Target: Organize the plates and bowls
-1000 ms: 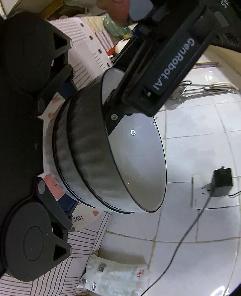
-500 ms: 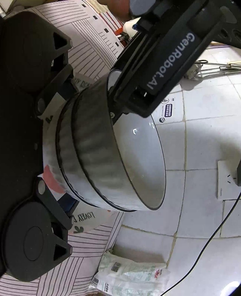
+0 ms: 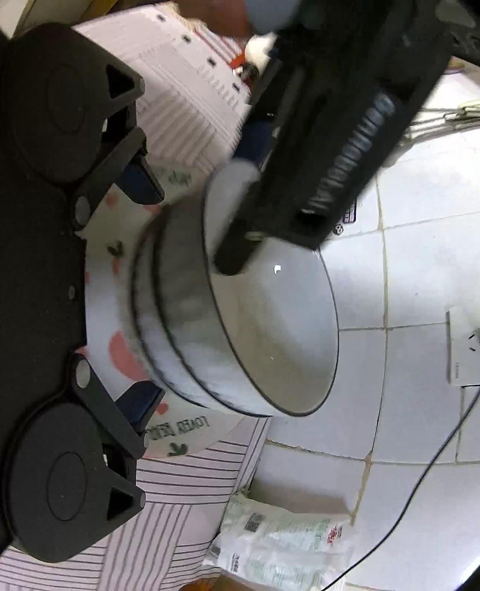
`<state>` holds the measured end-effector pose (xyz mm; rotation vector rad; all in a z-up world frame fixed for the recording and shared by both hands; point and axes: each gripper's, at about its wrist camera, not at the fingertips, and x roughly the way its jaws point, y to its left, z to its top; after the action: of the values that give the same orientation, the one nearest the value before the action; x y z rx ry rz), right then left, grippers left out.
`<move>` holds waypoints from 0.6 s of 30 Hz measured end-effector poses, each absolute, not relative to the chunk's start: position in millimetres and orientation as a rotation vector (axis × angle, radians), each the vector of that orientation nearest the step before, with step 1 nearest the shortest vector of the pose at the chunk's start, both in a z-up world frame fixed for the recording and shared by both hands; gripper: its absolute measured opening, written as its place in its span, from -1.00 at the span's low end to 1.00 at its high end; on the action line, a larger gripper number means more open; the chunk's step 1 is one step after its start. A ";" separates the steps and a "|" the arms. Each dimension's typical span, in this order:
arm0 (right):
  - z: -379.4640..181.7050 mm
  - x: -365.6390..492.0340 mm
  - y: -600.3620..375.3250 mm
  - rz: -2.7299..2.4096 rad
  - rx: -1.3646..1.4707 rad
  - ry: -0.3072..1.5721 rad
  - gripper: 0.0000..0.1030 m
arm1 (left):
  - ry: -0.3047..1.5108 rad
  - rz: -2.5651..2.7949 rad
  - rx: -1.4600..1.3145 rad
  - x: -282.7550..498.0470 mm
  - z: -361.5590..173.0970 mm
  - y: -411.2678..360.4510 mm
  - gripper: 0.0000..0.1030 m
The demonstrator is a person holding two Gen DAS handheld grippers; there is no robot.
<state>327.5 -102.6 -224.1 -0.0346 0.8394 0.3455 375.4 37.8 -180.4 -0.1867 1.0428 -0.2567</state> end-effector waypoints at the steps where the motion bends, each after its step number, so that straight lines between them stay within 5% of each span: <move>1: -221.3 322.3 -103.0 0.354 -0.038 0.838 1.00 | 1.004 -0.211 -0.168 368.4 -173.9 38.7 0.07; 10: -190.1 280.8 -104.5 0.291 -0.071 0.816 1.00 | 0.970 -0.099 -0.146 314.1 -128.7 57.2 0.08; 18: -163.6 264.7 -106.4 0.100 -0.110 0.903 1.00 | 0.910 -0.073 -0.063 272.5 -86.1 72.2 0.28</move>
<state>264.7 -106.4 -163.6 -0.1097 0.9031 0.1000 272.5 72.2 -86.1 -0.0629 0.9099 -0.0728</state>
